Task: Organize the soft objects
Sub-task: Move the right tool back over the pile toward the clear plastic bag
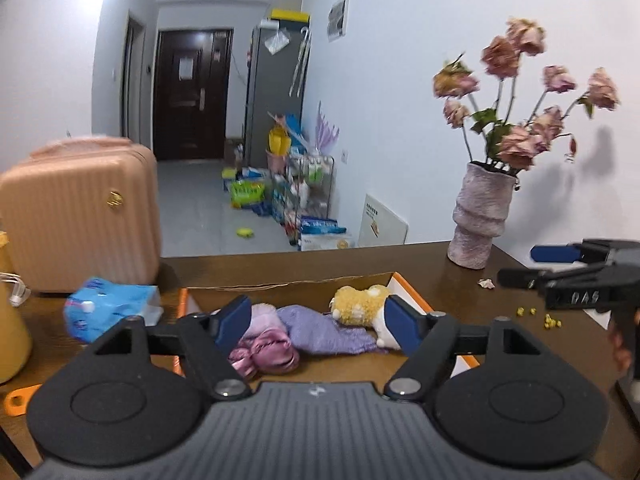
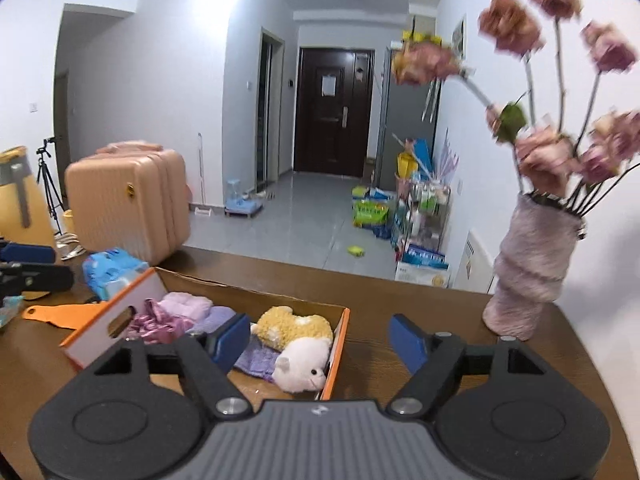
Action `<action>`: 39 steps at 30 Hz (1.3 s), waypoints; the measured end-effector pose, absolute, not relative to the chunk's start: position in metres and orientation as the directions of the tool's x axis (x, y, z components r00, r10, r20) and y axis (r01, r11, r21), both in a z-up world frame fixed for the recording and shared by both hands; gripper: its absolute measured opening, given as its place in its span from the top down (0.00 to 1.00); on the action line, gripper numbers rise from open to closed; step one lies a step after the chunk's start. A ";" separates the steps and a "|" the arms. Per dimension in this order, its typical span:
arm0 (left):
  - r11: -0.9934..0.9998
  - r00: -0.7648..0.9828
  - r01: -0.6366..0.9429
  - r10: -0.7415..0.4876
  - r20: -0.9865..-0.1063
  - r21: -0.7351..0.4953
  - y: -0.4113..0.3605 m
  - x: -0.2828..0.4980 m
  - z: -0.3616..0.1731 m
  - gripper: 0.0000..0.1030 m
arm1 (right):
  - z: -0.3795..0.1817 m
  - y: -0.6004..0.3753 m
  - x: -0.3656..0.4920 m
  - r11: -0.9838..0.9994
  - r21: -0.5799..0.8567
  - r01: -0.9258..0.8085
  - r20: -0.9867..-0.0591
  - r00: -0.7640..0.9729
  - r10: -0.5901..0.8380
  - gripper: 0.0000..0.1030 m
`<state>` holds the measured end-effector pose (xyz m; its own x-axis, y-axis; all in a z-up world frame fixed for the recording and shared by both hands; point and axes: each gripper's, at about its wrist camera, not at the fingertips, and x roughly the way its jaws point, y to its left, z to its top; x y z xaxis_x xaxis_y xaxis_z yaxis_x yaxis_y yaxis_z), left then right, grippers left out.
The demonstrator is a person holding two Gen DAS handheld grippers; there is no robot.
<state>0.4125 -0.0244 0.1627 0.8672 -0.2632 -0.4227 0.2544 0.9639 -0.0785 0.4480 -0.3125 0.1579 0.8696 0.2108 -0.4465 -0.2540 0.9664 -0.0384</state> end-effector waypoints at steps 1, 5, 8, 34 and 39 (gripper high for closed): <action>0.966 0.872 0.249 -0.256 -0.417 -0.071 -0.021 0.400 0.164 0.24 | 0.160 -0.313 0.438 0.966 -0.037 -0.256 -0.437 0.873 0.215 0.26; 0.973 0.894 0.229 -0.227 -0.386 -0.043 -0.016 0.343 0.161 0.22 | 0.168 -0.315 0.382 0.957 -0.020 -0.288 -0.388 0.885 0.258 0.24; 0.973 0.903 0.227 -0.222 -0.367 -0.032 -0.016 0.299 0.148 0.22 | 0.164 -0.311 0.336 0.944 -0.025 -0.330 -0.354 0.886 0.300 0.22; 0.975 0.857 0.192 -0.221 -0.465 -0.110 -0.030 0.173 0.035 0.16 | 0.044 -0.289 0.187 0.929 0.059 -0.365 -0.437 0.827 0.353 0.16; 0.980 0.857 0.150 -0.194 -0.477 -0.129 -0.021 0.202 0.031 0.16 | 0.040 -0.282 0.213 0.924 0.066 -0.376 -0.451 0.815 0.363 0.18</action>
